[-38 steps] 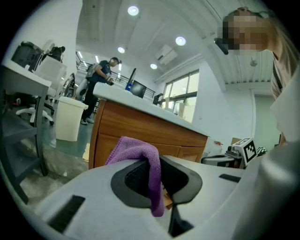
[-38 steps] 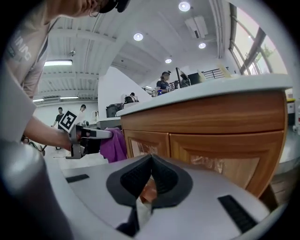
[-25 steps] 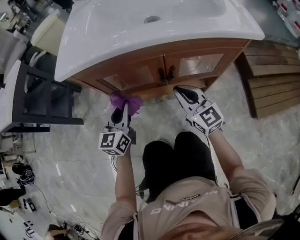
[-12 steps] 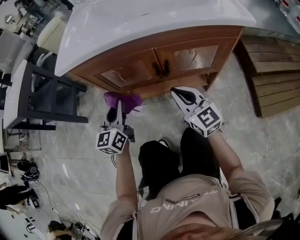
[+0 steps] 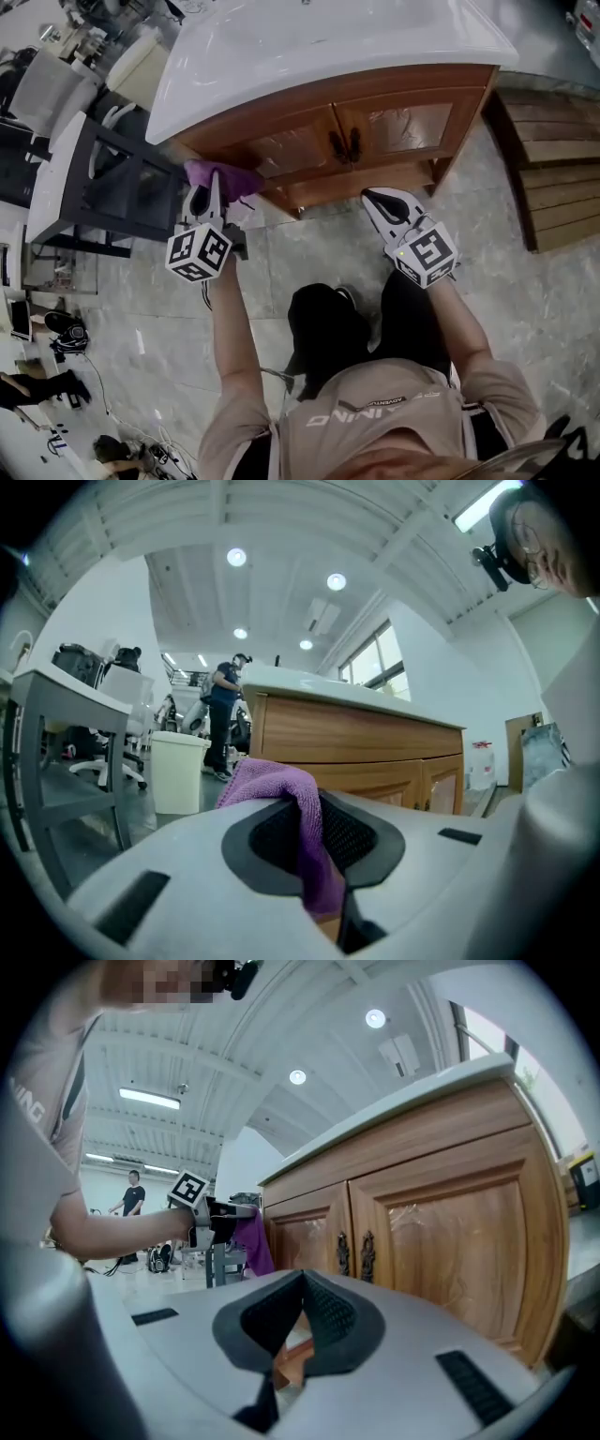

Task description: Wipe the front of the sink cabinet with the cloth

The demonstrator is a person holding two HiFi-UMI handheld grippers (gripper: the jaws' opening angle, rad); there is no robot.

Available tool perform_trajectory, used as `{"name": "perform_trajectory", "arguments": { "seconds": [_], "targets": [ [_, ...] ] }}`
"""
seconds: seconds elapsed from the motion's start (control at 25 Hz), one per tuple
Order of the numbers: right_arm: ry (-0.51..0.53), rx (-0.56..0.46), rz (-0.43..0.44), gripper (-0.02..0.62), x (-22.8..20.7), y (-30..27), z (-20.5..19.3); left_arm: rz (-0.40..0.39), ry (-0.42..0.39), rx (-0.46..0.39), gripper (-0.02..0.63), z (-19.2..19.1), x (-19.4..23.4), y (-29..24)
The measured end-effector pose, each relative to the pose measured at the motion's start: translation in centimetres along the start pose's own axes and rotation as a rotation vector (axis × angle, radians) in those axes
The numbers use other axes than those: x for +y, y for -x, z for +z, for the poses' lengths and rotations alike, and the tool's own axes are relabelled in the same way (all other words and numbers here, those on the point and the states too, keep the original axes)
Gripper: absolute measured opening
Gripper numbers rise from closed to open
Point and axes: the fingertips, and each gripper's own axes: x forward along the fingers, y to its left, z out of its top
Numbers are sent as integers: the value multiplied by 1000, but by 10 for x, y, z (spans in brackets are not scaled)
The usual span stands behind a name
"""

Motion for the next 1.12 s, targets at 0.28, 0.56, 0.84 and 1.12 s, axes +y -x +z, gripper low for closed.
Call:
{"name": "perform_trajectory", "arguments": {
  "seconds": [0.28, 0.56, 0.84, 1.12],
  "targets": [
    [62, -25, -67, 11, -14, 32, 11, 48, -24, -11, 37, 7, 26, -27],
    [-8, -9, -105, 11, -22, 49, -8, 61, -18, -28, 37, 11, 18, -34],
    [-24, 3, -93, 11, -19, 59, -20, 15, 4, -60, 37, 14, -26, -45],
    [-34, 22, -105, 11, -17, 77, -28, -48, 7, -60, 37, 9, -79, -60]
  ]
}}
